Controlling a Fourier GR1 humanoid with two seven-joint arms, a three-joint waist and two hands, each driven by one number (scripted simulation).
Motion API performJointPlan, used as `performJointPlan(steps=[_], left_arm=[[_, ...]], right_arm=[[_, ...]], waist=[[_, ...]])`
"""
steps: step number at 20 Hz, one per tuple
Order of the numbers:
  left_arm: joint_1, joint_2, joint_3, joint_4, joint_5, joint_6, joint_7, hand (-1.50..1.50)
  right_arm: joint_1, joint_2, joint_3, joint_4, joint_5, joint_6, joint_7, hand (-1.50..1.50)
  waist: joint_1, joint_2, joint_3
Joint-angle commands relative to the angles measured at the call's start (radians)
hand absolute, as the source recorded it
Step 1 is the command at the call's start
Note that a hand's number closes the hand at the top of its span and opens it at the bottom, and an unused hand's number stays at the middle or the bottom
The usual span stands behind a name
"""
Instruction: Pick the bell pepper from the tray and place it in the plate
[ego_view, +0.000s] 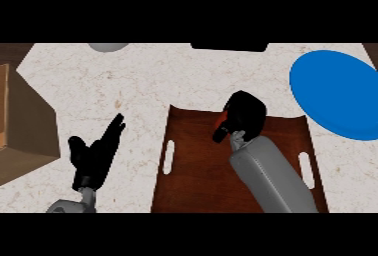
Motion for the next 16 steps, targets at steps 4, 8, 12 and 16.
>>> performJointPlan(steps=[4,8,12,16], left_arm=[[0.009,-0.002,-0.007,0.044,0.001,-0.017,0.007,0.0],[0.016,-0.022,-0.024,0.038,-0.005,-0.012,0.005,0.0],[-0.007,-0.002,-0.006,0.008,0.005,-0.011,0.054,0.0],[0.029,-0.015,-0.004,0.032,0.004,-0.007,0.024,0.0]], right_arm=[[-0.271,0.001,-0.088,0.159,0.258,-0.275,0.121,1.5],[-0.353,0.006,-0.15,0.244,0.372,-0.376,0.19,1.5],[-0.394,0.007,-0.23,0.271,0.479,-0.479,0.239,1.5],[-0.359,0.006,-0.302,0.269,0.543,-0.6,0.251,1.5]], waist=[[0.012,0.006,-0.007],[0.012,0.006,-0.006],[-0.002,0.003,-0.005],[-0.018,0.002,-0.005]])
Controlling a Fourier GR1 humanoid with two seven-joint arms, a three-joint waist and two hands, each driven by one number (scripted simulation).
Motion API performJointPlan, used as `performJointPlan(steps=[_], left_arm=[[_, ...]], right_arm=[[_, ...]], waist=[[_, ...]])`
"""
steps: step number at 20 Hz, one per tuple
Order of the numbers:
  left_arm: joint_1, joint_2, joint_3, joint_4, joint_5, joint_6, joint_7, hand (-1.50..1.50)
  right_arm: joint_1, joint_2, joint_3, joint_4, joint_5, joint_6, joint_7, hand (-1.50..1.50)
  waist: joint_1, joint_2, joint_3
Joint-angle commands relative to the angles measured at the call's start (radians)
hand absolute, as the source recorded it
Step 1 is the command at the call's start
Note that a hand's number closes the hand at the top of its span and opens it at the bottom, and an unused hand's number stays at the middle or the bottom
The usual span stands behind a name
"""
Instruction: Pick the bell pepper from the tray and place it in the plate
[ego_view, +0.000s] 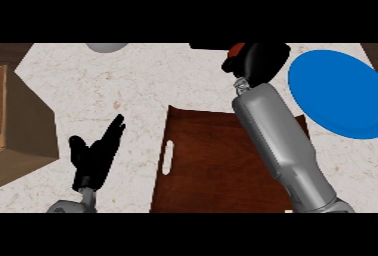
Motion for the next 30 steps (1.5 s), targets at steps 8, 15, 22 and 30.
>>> performJointPlan(steps=[8,15,22,30], left_arm=[[0.038,0.011,0.01,0.004,0.01,-0.01,0.028,0.0],[0.033,-0.002,0.033,0.03,0.018,-0.009,0.007,0.0],[0.038,-0.026,0.015,-0.001,-0.02,0.028,0.039,0.0],[0.028,-0.037,0.021,0.053,-0.029,0.012,-0.002,0.0]], right_arm=[[0.061,-0.041,-0.249,0.043,0.186,-0.414,0.121,1.5],[0.168,-0.132,-0.415,0.099,0.211,-0.593,0.009,1.5],[0.159,-0.272,-0.489,0.289,0.002,-0.701,-0.205,1.5],[0.115,-0.381,-0.597,0.449,-0.269,-0.629,-0.325,1.5]], waist=[[-0.03,0.0,-0.004],[-0.042,-0.001,-0.004],[-0.041,-0.008,-0.003],[-0.039,0.0,-0.002]])
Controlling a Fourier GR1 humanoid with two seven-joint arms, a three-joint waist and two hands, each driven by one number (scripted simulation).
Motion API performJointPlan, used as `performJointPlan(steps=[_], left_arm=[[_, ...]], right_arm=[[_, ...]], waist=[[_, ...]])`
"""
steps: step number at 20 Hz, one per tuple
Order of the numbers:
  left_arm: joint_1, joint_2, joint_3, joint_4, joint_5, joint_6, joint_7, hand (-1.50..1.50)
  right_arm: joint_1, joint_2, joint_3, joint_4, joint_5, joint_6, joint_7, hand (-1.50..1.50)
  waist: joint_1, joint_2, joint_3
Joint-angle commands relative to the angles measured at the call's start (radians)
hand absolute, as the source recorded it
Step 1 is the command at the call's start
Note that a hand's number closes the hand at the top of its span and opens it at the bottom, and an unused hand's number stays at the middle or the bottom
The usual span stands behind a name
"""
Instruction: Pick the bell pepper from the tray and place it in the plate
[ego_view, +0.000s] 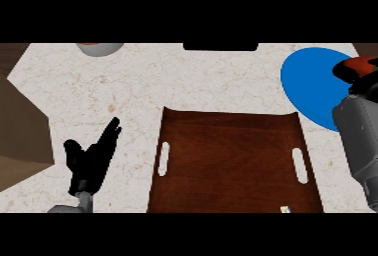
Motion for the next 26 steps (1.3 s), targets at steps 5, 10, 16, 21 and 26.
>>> performJointPlan(steps=[5,10,16,21,26], left_arm=[[-0.002,-0.017,-0.012,0.029,0.004,-0.008,0.03,0.0],[0.0,0.003,0.0,0.021,0.015,-0.031,0.038,0.0],[-0.012,-0.019,0.009,0.062,0.005,-0.017,0.01,0.0],[0.038,0.01,0.017,-0.011,0.023,-0.038,0.045,0.0],[0.047,-0.017,0.012,-0.002,0.004,-0.013,0.047,0.0]], right_arm=[[-0.025,-0.06,-0.088,0.18,-0.277,0.231,-0.152,-1.5],[0.012,-0.072,-0.167,0.155,-0.462,0.226,-0.44,-1.5],[0.028,-0.022,-0.249,0.015,-0.661,0.153,-0.74,-1.5],[0.102,-0.029,-0.369,-0.043,-0.876,0.188,-0.938,-1.5],[0.169,0.015,-0.415,-0.082,-1.054,0.354,-1.106,-1.5]], waist=[[0.01,0.011,-0.003],[0.02,0.017,0.0],[-0.001,0.01,-0.002],[-0.004,0.001,-0.004],[-0.018,-0.005,-0.006]])
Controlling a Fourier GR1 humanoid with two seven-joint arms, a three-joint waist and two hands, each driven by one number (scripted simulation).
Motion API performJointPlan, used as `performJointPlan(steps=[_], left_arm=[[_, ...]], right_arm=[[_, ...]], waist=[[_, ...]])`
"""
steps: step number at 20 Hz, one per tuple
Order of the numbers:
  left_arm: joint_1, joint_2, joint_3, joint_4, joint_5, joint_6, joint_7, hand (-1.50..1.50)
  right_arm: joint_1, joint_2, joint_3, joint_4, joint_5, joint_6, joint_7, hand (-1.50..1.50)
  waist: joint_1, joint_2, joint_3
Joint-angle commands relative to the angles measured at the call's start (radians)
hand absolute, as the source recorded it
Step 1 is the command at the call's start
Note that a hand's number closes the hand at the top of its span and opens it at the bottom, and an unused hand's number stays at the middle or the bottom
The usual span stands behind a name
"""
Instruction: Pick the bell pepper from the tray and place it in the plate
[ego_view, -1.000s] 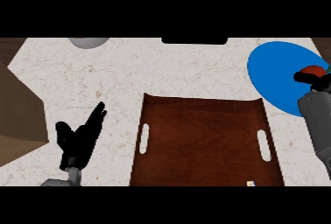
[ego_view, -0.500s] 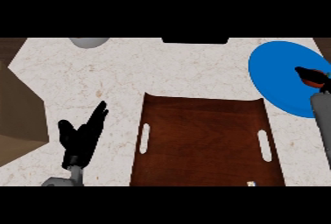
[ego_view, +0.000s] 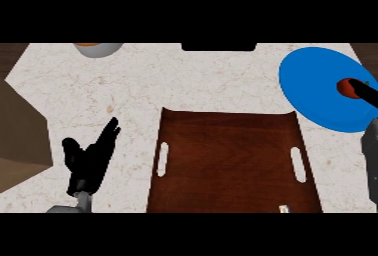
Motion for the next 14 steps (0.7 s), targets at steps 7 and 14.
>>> performJointPlan(steps=[7,14], left_arm=[[0.04,-0.001,0.013,0.014,-0.014,-0.009,0.002,0.0],[-0.004,-0.014,0.041,0.069,-0.006,-0.018,0.005,0.0]], right_arm=[[0.257,0.124,0.086,-0.309,-0.165,0.308,-0.042,-1.5],[0.454,0.276,0.254,-0.614,-0.051,0.258,0.134,-1.5]], waist=[[-0.035,-0.011,-0.01],[-0.03,-0.007,-0.01]])
